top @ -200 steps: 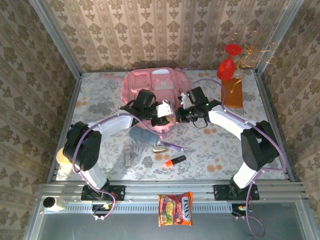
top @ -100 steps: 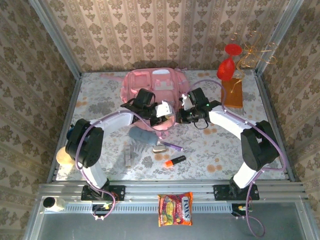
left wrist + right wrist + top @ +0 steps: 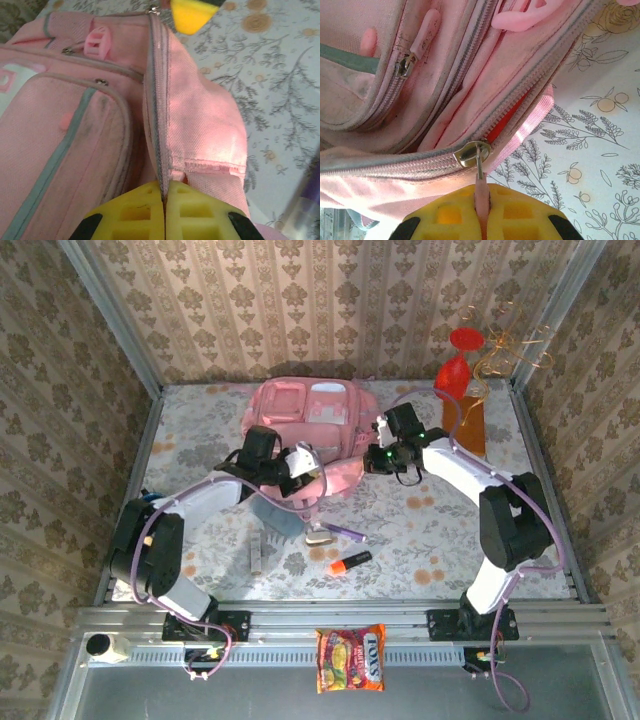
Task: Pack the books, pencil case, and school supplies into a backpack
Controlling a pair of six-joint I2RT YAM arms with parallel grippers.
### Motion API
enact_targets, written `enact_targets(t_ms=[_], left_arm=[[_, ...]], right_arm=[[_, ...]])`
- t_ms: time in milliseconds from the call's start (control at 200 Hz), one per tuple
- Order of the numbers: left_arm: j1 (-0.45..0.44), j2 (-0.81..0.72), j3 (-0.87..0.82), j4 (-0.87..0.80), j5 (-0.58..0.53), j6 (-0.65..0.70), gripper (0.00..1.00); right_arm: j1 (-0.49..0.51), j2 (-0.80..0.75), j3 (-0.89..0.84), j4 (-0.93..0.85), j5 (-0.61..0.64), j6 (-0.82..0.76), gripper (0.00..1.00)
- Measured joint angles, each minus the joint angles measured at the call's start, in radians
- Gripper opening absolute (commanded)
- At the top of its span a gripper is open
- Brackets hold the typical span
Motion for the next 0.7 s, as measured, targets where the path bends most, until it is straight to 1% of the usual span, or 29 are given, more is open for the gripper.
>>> enact_targets(t_ms=[55,110,190,275,390,500,570,700], left_arm=[[0.009,0.0,0.001,-0.002,-0.039,-0.012,0.34],[0.023,0.002,0.008,-0.01,-0.063,-0.026,0.45],[0.033,0.001,0.016,-0.022,-0.063,-0.043,0.56],[0.019,-0.002,0.02,-0.025,-0.041,-0.06,0.63],[-0.068,0.002,0.05,-0.037,-0.01,-0.066,0.65],[-0.149,0.048,0.145,-0.067,-0.008,-0.063,0.65],[-0.169,0.104,0.215,-0.08,-0.022,-0.062,0.63],[-0.173,0.214,0.315,-0.114,-0.056,-0.054,0.59]], right_arm=[[0.0,0.0,0.0,0.011,-0.003,0.001,0.0],[-0.003,0.0,0.0,0.021,-0.011,0.002,0.0],[-0.006,0.0,0.0,0.037,-0.037,0.008,0.0],[-0.005,0.0,0.0,0.052,-0.062,0.011,0.0],[0.005,0.0,-0.001,0.061,-0.079,0.012,0.0],[0.012,0.0,-0.001,0.07,-0.085,0.012,0.0],[0.015,0.0,-0.002,0.073,-0.087,0.012,0.0],[0.015,0.0,-0.013,0.081,-0.09,0.012,0.0]])
